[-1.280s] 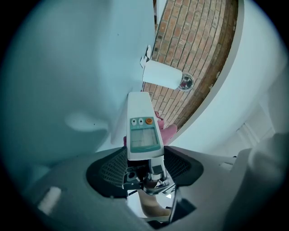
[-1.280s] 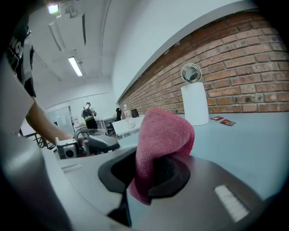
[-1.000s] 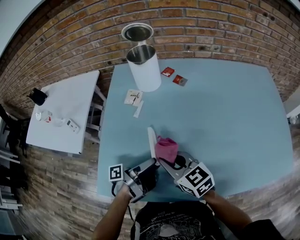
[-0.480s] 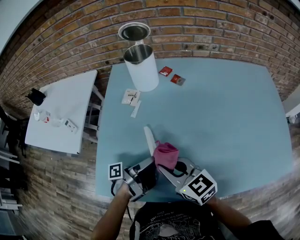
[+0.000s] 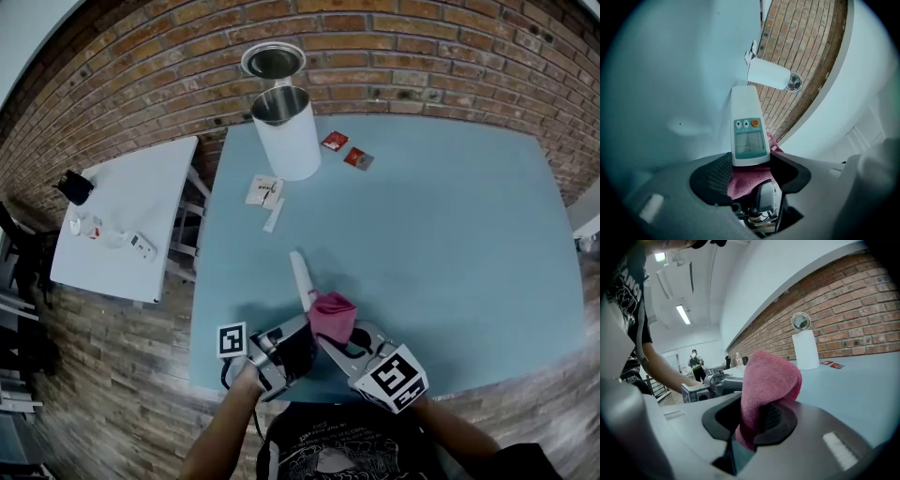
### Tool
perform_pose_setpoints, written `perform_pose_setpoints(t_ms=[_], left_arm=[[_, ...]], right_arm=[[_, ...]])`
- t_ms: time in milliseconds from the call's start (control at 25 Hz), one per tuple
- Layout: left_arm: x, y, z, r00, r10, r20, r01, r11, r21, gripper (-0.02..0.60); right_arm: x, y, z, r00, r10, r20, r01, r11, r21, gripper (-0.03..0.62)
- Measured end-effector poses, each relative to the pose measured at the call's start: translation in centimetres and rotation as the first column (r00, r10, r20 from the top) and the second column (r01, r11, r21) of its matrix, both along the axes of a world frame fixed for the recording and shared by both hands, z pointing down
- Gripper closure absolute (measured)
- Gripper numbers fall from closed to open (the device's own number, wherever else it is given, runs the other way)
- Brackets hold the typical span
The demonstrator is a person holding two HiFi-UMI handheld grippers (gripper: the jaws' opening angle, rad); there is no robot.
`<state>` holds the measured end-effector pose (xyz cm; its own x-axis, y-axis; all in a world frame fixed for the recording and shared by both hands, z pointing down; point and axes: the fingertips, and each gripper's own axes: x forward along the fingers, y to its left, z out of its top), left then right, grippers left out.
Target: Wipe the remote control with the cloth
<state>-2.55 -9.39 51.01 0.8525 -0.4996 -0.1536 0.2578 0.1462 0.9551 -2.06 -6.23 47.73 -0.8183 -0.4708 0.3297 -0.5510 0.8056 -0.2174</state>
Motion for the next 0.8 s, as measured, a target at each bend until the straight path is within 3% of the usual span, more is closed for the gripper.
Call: perform_pose_setpoints(t_ms=[160,240,320,400,480,600,800], left_arm=[[0.0,0.0,0.0,1.000,-0.012,-0.004,0.012,1.000,-0.004,0.342],[0.0,0.2,0.1,1.000,-0.009,0.028,0.009,1.000,0.002,0.341],[0.0,0.5,0.7,0.992,0.012,0.124,-0.016,0.999,0.032,0.342],[0.1,1.0,1.7,0.962,0.039,0.270,-0.062,0.995,0.076,0.342],[-0.1,1.2,2.6,0.902,0.053,0.429,-0.114,0.986,0.119,0.342],[-0.8,1.2,3.9,0.773,0.044,0.632,-0.178,0.972,0.150,0.344],[-1.2,1.1,4.7,0.561,0.011,0.828,-0.267,0.949,0.168,0.344]], right_arm=[[0.4,0.4,1.2,1.000,0.006,-0.016,-0.007,1.000,-0.029,0.525],[1.0,0.2,1.2,1.000,0.031,0.004,-0.031,0.998,-0.049,0.525],[1.9,-0.4,0.8,0.997,0.073,0.035,-0.071,0.995,-0.071,0.525],[3.1,-1.2,0.5,0.992,0.119,0.051,-0.114,0.989,-0.090,0.525],[4.2,-2.0,0.5,0.987,0.154,0.053,-0.148,0.983,-0.105,0.525],[5.7,-3.1,0.6,0.981,0.185,0.050,-0.179,0.978,-0.106,0.525],[7.5,-4.2,0.6,0.974,0.219,0.061,-0.211,0.971,-0.115,0.525]])
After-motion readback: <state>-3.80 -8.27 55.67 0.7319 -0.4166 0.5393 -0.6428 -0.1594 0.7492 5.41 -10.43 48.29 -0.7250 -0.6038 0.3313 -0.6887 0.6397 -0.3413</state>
